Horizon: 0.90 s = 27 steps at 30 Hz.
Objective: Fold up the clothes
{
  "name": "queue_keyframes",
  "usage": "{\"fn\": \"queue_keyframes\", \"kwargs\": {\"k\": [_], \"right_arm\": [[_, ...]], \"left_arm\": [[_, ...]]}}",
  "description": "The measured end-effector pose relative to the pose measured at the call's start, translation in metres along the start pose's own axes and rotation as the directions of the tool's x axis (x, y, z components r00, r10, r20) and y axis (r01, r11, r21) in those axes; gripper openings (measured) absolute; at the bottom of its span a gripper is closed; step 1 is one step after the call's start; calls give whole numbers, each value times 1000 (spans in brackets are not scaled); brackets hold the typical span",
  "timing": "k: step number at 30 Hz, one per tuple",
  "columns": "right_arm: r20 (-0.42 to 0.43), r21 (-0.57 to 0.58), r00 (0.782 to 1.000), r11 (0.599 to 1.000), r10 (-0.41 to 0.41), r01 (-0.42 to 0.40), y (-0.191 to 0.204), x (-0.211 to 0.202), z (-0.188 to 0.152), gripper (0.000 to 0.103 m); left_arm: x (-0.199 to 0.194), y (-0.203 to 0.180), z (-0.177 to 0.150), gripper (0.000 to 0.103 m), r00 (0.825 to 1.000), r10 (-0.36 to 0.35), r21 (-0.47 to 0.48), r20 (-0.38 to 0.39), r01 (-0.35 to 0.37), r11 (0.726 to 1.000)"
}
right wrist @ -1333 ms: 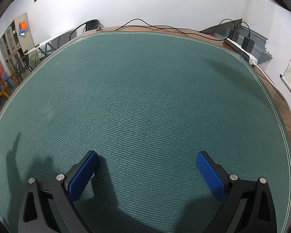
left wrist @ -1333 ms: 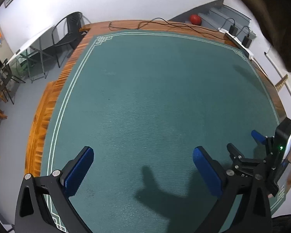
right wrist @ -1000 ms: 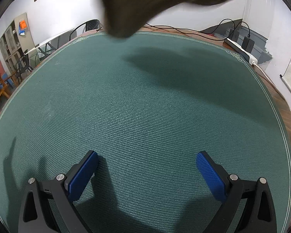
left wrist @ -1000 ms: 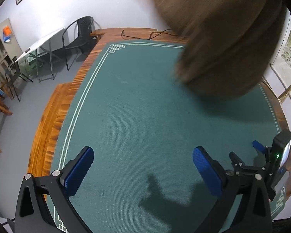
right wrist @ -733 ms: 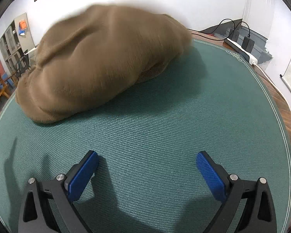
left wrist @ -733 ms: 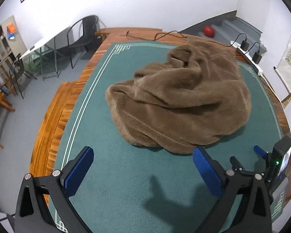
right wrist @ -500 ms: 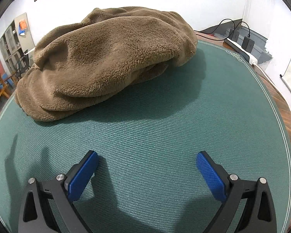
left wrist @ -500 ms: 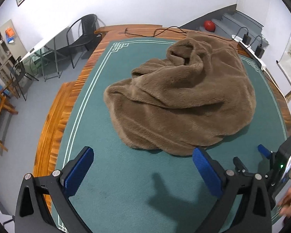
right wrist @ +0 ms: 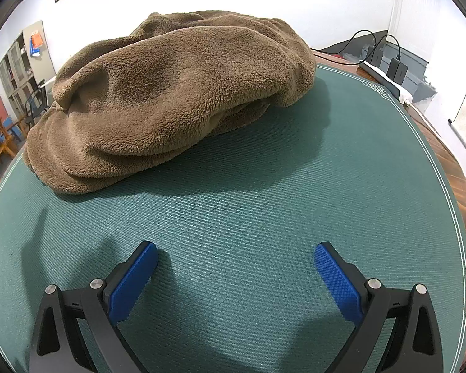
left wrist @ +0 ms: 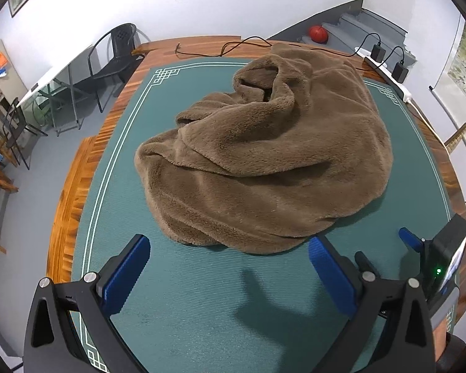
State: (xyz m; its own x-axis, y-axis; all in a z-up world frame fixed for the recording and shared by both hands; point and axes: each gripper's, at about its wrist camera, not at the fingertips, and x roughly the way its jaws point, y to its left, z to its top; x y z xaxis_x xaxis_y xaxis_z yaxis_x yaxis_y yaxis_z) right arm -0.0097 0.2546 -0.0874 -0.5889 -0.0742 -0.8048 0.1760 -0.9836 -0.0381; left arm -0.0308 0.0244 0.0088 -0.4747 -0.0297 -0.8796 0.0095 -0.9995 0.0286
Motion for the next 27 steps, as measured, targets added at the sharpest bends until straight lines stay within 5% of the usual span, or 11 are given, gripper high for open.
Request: {"fn": "queue_keyframes", "kwargs": {"k": [19, 27], "right_arm": [[6, 5, 1000, 1000, 6, -6, -2, -10, -13, 102], [94, -19, 994, 999, 52, -51, -1, -40, 37, 102]], "left_arm": [[10, 10, 0, 102, 1000, -8, -18, -20, 7, 1000], [14, 37, -4, 102, 999, 22, -70, -25, -24, 997]]}}
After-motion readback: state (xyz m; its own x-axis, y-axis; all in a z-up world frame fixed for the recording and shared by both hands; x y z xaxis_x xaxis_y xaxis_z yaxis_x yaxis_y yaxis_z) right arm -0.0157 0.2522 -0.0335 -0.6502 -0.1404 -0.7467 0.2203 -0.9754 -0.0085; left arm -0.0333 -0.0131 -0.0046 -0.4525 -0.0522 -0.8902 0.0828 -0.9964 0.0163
